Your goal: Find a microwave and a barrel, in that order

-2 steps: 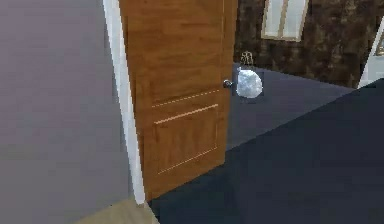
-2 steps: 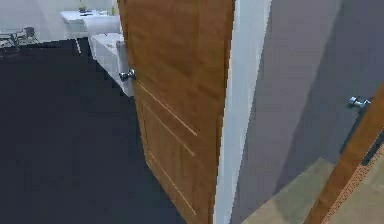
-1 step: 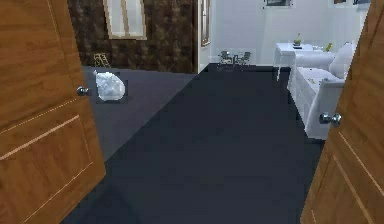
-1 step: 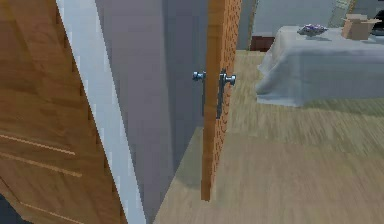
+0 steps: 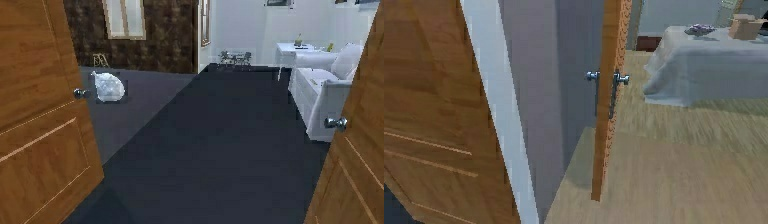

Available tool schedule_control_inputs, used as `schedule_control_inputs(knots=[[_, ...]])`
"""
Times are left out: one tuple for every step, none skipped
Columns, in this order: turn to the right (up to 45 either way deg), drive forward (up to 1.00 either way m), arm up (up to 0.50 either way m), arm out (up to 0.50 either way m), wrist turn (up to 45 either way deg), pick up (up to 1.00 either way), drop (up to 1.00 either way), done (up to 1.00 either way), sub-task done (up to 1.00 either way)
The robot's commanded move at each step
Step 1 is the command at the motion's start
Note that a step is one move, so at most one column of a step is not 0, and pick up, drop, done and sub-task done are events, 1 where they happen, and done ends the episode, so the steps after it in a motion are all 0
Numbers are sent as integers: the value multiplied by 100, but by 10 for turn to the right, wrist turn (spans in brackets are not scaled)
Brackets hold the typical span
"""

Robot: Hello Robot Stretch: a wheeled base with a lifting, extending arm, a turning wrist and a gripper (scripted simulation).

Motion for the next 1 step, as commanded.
schedule_control_inputs(knots=[[-30,0,0,0,0,0,0,0,0]])
